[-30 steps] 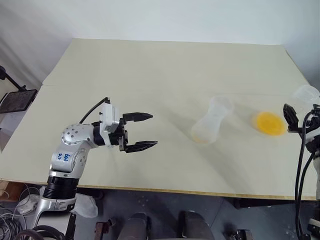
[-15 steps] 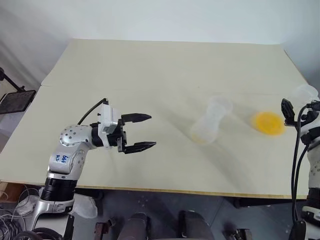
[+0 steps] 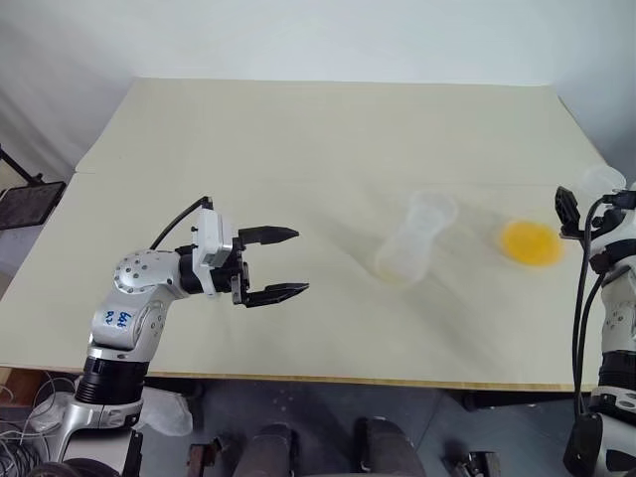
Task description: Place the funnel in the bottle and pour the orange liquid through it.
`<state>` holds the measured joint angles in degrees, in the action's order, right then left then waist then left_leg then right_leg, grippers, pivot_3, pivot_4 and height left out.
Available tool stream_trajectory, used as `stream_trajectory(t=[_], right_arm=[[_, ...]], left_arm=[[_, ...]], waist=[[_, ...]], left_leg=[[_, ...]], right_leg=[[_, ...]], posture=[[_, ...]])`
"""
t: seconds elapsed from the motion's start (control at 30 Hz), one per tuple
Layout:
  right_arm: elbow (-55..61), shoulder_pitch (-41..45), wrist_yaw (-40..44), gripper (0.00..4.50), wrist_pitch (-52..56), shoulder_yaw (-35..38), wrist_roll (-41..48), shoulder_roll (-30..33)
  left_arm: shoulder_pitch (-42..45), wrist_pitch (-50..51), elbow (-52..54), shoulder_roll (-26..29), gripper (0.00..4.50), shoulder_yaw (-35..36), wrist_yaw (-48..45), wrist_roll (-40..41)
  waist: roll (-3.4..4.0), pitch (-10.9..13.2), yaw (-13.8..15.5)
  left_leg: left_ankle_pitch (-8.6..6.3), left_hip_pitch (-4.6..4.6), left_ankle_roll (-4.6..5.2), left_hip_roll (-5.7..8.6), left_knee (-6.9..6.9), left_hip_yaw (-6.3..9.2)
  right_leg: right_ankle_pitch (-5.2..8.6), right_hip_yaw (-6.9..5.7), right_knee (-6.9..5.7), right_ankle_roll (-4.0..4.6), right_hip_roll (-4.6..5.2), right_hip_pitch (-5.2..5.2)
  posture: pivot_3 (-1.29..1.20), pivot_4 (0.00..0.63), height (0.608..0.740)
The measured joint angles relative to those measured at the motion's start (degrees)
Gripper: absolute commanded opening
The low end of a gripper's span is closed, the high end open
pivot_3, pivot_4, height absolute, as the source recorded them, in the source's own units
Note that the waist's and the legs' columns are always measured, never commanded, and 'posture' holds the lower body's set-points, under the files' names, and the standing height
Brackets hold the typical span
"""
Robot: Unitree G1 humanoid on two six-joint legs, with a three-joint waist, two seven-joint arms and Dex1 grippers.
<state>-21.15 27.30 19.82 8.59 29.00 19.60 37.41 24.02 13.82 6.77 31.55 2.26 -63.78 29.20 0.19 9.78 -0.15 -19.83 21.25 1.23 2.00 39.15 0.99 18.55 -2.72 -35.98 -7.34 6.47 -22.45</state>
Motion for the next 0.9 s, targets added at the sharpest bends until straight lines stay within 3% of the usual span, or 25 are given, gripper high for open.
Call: stream_trajectory(t=[0.13,0.17,0.47,0.7,0.9], right_arm=[[-1.07,0.76,0.68,2.55,-1.01,-0.12,-0.01,0.00],[-1.34,0.97,0.67,2.42,-1.02,-0.13,-0.01,0.00],[1.04,0.24,1.89,2.43,0.52,-0.39,0.23,0.00],[20.15,-3.31,3.90,2.43,7.54,-3.71,2.63,0.22],[39.85,-6.05,4.41,2.43,14.91,-10.75,2.56,2.40]], left_arm=[[0.00,0.00,0.06,0.00,4.50,0.00,0.09,0.01],[0.00,0.00,0.06,0.00,4.50,0.00,0.12,0.01],[0.27,-0.02,-0.19,-0.05,4.50,-0.06,0.09,0.00],[4.12,-0.27,-3.59,-1.69,4.50,-1.35,-1.18,-0.13],[7.83,-2.28,-8.66,-4.19,4.50,-3.00,-3.14,-0.47]], waist=[[0.00,0.00,0.07],[0.00,0.00,0.08],[0.05,0.03,0.01],[0.17,0.10,0.09],[0.16,0.10,0.27]], left_leg=[[0.00,0.00,0.00,0.00,0.00,0.02],[0.00,0.00,0.00,0.00,0.00,0.01],[0.00,0.01,0.00,0.00,0.00,0.01],[0.00,0.03,0.00,0.00,0.00,0.00],[0.00,0.04,0.00,0.03,0.00,0.02]], right_leg=[[0.00,0.01,0.00,0.00,0.00,0.00],[0.00,0.01,0.00,0.00,0.00,0.01],[0.00,0.01,0.00,0.00,0.02,-0.01],[0.00,-0.03,0.00,0.00,0.00,-0.05],[0.00,-0.06,0.00,0.00,-0.02,-0.04]], posture=[[0.00,0.150,0.740],[0.00,0.150,0.740],[0.00,0.150,0.740],[0.00,0.150,0.740],[0.00,0.150,0.740]])
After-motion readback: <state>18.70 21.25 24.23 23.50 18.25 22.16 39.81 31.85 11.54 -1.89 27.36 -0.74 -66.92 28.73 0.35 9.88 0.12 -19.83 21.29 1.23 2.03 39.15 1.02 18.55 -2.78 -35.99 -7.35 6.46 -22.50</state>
